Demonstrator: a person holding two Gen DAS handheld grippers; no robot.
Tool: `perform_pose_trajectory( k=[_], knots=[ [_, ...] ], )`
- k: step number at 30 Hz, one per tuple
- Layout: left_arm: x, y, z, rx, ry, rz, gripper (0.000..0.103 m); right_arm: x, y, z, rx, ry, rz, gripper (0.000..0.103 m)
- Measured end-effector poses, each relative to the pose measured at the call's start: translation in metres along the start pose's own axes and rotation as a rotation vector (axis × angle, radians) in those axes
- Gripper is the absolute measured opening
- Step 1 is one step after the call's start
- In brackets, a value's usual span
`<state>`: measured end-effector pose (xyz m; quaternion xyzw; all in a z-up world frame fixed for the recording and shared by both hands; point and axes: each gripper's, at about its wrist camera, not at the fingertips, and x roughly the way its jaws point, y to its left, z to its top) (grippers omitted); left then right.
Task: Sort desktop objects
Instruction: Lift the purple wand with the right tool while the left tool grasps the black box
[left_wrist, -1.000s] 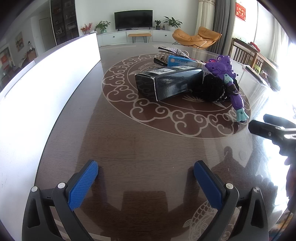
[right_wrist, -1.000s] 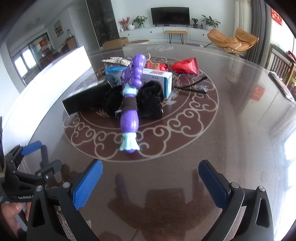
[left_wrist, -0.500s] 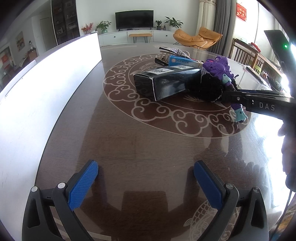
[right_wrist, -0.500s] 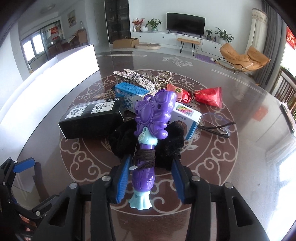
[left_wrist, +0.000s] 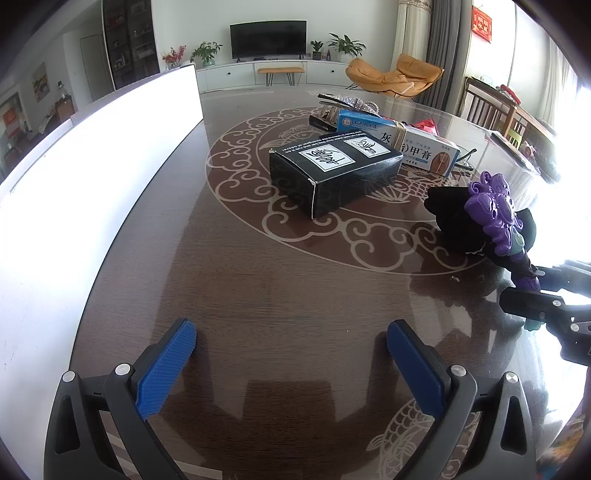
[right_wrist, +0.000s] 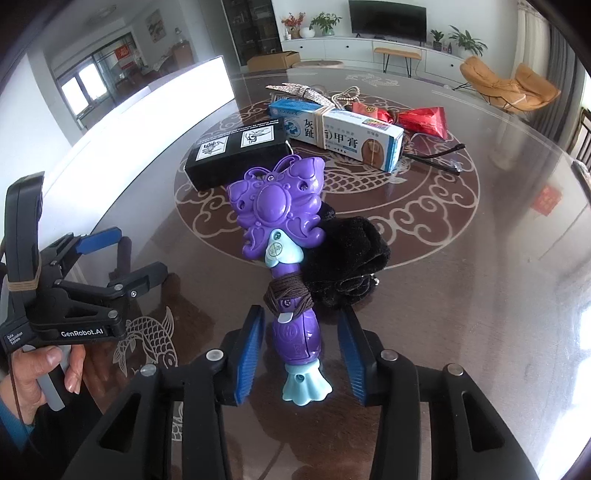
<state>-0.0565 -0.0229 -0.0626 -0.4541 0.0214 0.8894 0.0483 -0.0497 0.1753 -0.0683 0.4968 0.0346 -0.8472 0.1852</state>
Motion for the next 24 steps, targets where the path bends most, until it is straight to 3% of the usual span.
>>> perform_pose_trajectory(
  k=[2,4,6,7,10,11,19,24],
  knots=[
    [0.000,0.000,0.000,0.000,0.000,0.000,0.103,0.006,0.009,0.005,-0.035,0.012,-0.002,0.047],
    [0.000,0.000,0.000,0.000,0.000,0.001,0.103,0.014,0.017,0.013,-0.064,0.018,-0.006,0.059],
    [0.000,0.000,-0.001,-0.001,-0.001,0.002,0.103,0.022,0.026,0.022,-0.103,0.019,-0.019,0.061],
    [-0.001,0.000,-0.001,-0.002,-0.001,0.003,0.103,0.026,0.031,0.025,-0.130,0.018,-0.027,0.059],
    [-0.002,-0.001,-0.003,-0.005,-0.004,0.004,0.103,0.027,0.043,0.027,-0.200,0.021,-0.037,0.036],
    [-0.002,-0.001,-0.003,-0.005,-0.004,0.005,0.103,0.025,0.045,0.025,-0.210,0.027,-0.037,0.033],
    [-0.001,-0.001,-0.001,0.010,0.005,-0.004,0.103,-0.004,0.021,-0.023,-0.164,-0.017,-0.066,0.029],
    [0.018,0.003,0.027,0.141,0.057,-0.090,0.103,-0.017,0.007,-0.046,-0.127,-0.103,-0.046,0.030]
  ],
)
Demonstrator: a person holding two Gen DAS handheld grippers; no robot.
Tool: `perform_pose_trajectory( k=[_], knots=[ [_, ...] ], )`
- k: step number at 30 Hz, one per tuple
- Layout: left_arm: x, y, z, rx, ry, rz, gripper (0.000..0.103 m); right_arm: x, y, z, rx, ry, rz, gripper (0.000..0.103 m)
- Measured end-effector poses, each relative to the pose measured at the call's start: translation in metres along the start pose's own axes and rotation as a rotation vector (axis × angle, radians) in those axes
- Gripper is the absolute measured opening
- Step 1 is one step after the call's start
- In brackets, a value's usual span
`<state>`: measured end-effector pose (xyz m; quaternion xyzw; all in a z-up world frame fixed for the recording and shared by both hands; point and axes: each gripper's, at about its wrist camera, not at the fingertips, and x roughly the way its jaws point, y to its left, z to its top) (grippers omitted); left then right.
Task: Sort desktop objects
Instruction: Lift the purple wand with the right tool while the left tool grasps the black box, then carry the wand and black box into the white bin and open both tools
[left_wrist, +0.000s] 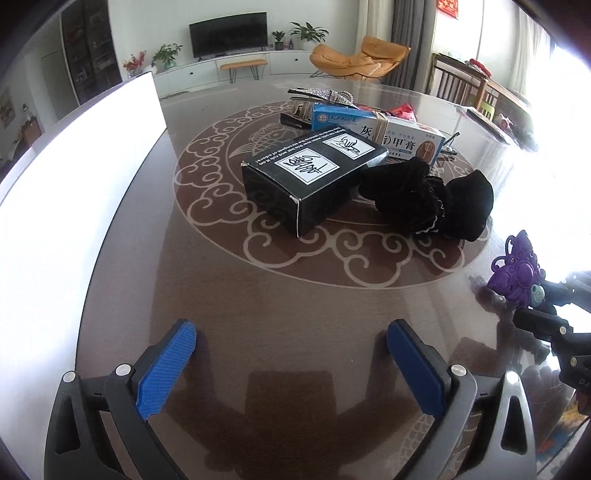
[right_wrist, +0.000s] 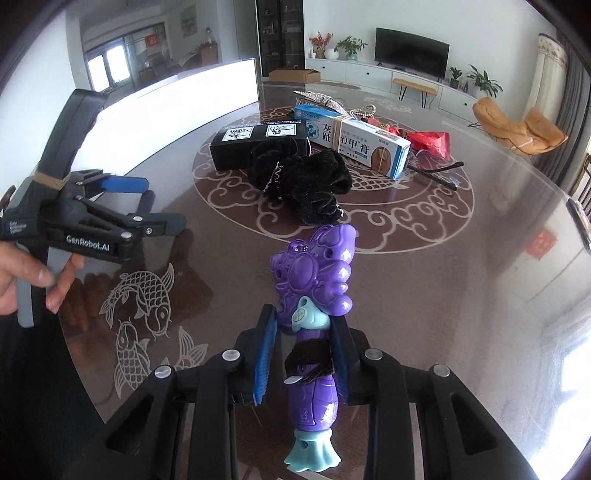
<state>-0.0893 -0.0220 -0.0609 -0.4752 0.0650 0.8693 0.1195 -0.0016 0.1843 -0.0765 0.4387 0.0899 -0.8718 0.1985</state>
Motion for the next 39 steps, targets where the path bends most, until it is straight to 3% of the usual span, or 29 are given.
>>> perform_pose_trajectory(
  k=[8,14,18,20,22,25,28,30,32,34,37,39],
  knots=[
    [0.035,0.013,0.058,0.079,0.079,-0.050,0.103,-0.001,-0.003,-0.006,0.022,-0.065,0.015,0.030],
    [0.053,-0.013,0.090,0.155,0.057,-0.072,0.103,-0.003,-0.007,-0.007,0.047,-0.072,0.042,0.030],
    [0.045,-0.016,0.092,0.171,0.007,-0.061,0.072,-0.004,-0.010,-0.008,0.065,-0.077,0.064,0.030],
    [0.034,-0.013,0.078,0.167,-0.013,-0.056,0.062,-0.005,-0.015,-0.010,0.095,-0.083,0.093,0.030],
    [0.021,-0.005,0.060,0.142,-0.026,-0.039,0.059,-0.005,-0.026,-0.010,0.154,-0.093,0.147,0.030],
    [0.001,0.008,0.028,0.082,-0.038,-0.016,0.059,-0.004,-0.036,-0.010,0.201,-0.092,0.197,0.030],
    [-0.015,0.017,0.003,0.044,-0.034,-0.008,0.059,-0.003,-0.034,-0.005,0.187,-0.066,0.190,0.031],
    [-0.021,0.020,-0.010,0.035,-0.019,-0.013,0.061,-0.001,-0.029,0.002,0.161,-0.026,0.181,0.037],
    [-0.024,0.016,-0.014,0.040,-0.011,-0.028,0.066,0.003,-0.020,0.010,0.098,0.027,0.179,0.055],
    [-0.027,0.018,-0.015,0.053,-0.011,-0.017,0.074,0.011,-0.008,0.019,0.001,0.095,0.111,0.071],
    [-0.026,0.009,-0.003,0.063,-0.024,-0.003,0.080,0.021,0.001,0.028,-0.101,0.152,0.050,0.067],
    [-0.018,0.006,0.007,0.062,-0.007,-0.004,0.078,0.023,-0.001,0.032,-0.103,0.163,0.039,0.044]
  ],
)
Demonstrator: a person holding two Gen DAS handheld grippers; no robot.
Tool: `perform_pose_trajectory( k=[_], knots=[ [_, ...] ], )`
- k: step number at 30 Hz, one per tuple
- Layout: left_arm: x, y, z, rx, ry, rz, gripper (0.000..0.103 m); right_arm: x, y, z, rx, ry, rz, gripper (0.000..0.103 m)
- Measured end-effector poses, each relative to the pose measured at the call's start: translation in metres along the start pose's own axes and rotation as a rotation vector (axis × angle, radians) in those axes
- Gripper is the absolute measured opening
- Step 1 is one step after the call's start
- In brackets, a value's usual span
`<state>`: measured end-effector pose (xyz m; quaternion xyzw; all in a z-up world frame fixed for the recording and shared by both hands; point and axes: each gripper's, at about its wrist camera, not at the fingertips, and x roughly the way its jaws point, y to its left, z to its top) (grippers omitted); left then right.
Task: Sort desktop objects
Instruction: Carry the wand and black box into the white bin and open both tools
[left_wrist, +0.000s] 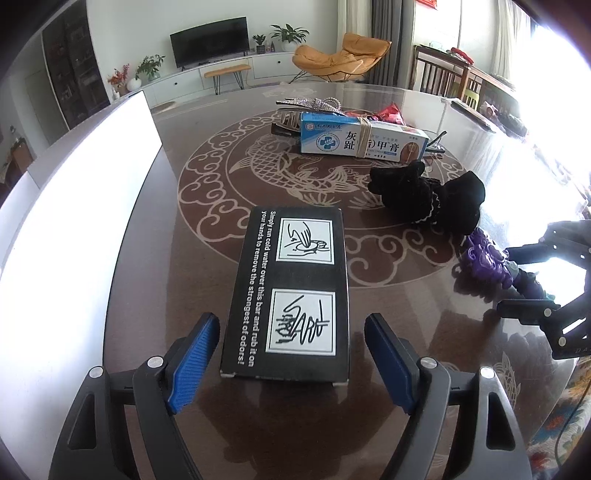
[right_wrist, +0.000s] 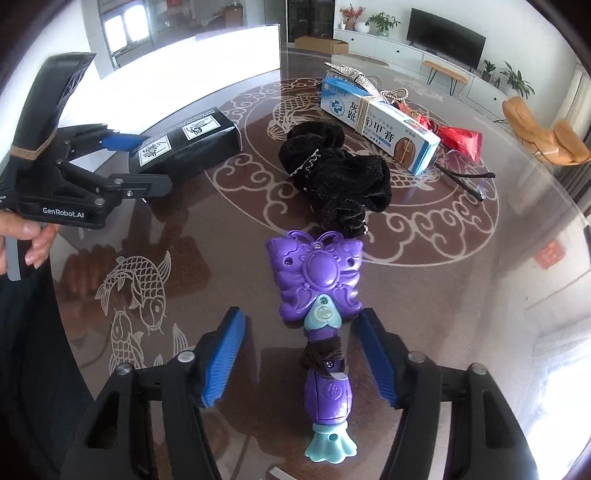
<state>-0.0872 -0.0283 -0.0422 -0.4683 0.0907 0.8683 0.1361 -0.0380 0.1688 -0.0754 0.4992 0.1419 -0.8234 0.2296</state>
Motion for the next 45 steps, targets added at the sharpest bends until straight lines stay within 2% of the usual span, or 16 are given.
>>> perform_pose_trajectory(
  k=[2,6,10,15,18,20,25,29,33,34,36,37,38,42,44,45],
  knots=[
    [0.006,-0.003,0.004,0.013,0.004,0.031,0.058,-0.002,-0.007,0.002,0.027,0.022,-0.002,0.022],
    [-0.006,-0.002,-0.003,-0.012,-0.045,0.025,0.057,-0.021,-0.014,-0.003,0.065,-0.020,0.014,0.021],
    [-0.044,0.018,-0.014,-0.112,-0.120,0.008,0.057,-0.051,-0.016,0.001,0.101,-0.100,0.035,0.021],
    [-0.117,0.070,-0.018,-0.260,-0.246,0.008,0.057,-0.080,0.009,0.057,0.045,-0.200,0.077,0.021],
    [-0.148,0.117,-0.021,-0.324,-0.270,0.073,0.057,-0.089,0.047,0.109,-0.023,-0.261,0.137,0.021],
    [-0.161,0.154,-0.029,-0.368,-0.265,0.158,0.057,-0.091,0.080,0.146,-0.061,-0.298,0.203,0.021],
    [-0.165,0.252,-0.062,-0.532,-0.175,0.296,0.057,-0.077,0.189,0.218,-0.142,-0.326,0.403,0.021],
    [-0.148,0.303,-0.088,-0.626,-0.081,0.344,0.057,-0.029,0.275,0.247,-0.221,-0.216,0.502,0.021],
    [-0.129,0.318,-0.108,-0.682,-0.040,0.336,0.059,0.029,0.329,0.244,-0.313,-0.069,0.490,0.022],
    [-0.126,0.320,-0.112,-0.691,-0.035,0.340,0.059,0.040,0.335,0.242,-0.327,-0.048,0.480,0.024],
    [-0.123,0.317,-0.111,-0.677,-0.045,0.352,0.061,0.056,0.336,0.241,-0.317,-0.019,0.466,0.038],
    [-0.124,0.314,-0.110,-0.667,-0.055,0.362,0.064,0.058,0.332,0.241,-0.297,-0.025,0.461,0.053],
    [-0.127,0.310,-0.110,-0.659,-0.070,0.375,0.068,0.057,0.326,0.241,-0.269,-0.047,0.464,0.061],
    [-0.149,0.281,-0.095,-0.614,-0.163,0.392,0.069,0.028,0.277,0.235,-0.162,-0.188,0.483,0.065],
    [-0.159,0.255,-0.082,-0.585,-0.216,0.363,0.069,0.006,0.245,0.220,-0.119,-0.286,0.447,0.084],
    [-0.163,0.238,-0.075,-0.566,-0.246,0.335,0.070,-0.002,0.226,0.211,-0.100,-0.338,0.410,0.089]
  ],
)
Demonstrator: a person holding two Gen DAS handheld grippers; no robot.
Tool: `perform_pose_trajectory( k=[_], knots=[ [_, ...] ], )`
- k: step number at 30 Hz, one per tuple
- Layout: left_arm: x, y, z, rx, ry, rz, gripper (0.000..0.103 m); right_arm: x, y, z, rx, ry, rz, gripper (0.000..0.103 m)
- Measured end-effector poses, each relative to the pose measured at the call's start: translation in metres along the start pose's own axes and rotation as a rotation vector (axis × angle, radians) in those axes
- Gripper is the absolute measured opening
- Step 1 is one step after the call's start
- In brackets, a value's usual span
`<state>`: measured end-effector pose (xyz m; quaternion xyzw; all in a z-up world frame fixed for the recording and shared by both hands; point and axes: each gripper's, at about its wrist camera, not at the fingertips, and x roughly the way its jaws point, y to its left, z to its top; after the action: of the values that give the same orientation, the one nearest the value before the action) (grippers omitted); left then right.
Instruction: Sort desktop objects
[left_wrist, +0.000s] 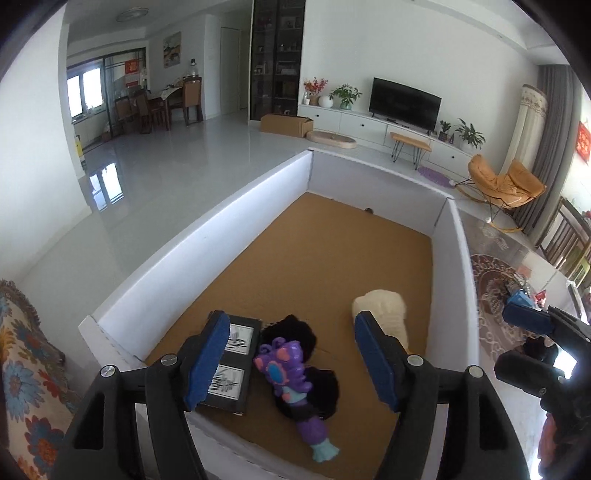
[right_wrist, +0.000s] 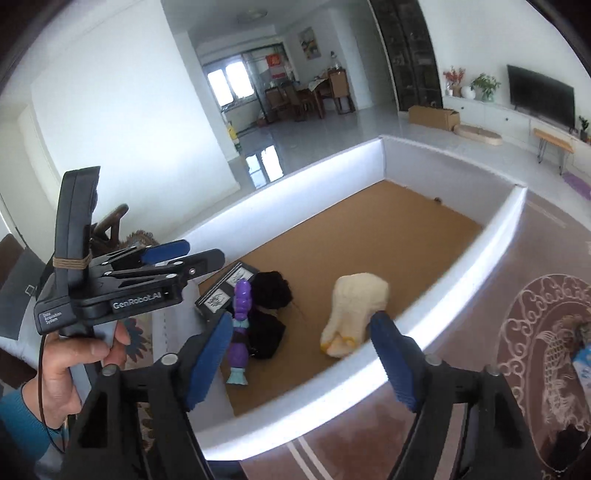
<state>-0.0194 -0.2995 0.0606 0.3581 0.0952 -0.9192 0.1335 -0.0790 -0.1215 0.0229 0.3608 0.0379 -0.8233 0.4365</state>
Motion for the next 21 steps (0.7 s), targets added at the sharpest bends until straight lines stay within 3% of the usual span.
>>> perform_pose_trajectory(
  k=[1,4,7,9,11,14,19,21],
  knots=[
    [-0.010,-0.018,-0.002,0.013,-0.022,-0.042,0.070,-0.015,-0.011,-0.004,0.001,-0.047,-0.049,0.095],
    [-0.034,-0.087,-0.017,0.077,-0.067,-0.193,0.089,-0.065,-0.052,-0.047,0.015,-0.122,-0.215,0.096],
    [-0.049,-0.158,-0.042,0.185,-0.079,-0.331,0.097,-0.104,-0.102,-0.097,0.079,-0.091,-0.383,0.096],
    [-0.040,-0.199,-0.066,0.262,-0.030,-0.388,0.097,-0.128,-0.133,-0.134,0.137,-0.044,-0.512,0.096],
    [-0.021,-0.232,-0.092,0.325,0.029,-0.392,0.097,-0.151,-0.164,-0.167,0.208,0.021,-0.625,0.096],
    [0.014,-0.262,-0.125,0.365,0.125,-0.361,0.097,-0.183,-0.201,-0.208,0.322,0.069,-0.691,0.095],
    [0.047,-0.272,-0.143,0.392,0.160,-0.261,0.097,-0.201,-0.217,-0.234,0.384,0.099,-0.712,0.096],
    [0.052,-0.261,-0.139,0.368,0.162,-0.258,0.097,-0.195,-0.218,-0.237,0.387,0.121,-0.703,0.096]
  ],
)
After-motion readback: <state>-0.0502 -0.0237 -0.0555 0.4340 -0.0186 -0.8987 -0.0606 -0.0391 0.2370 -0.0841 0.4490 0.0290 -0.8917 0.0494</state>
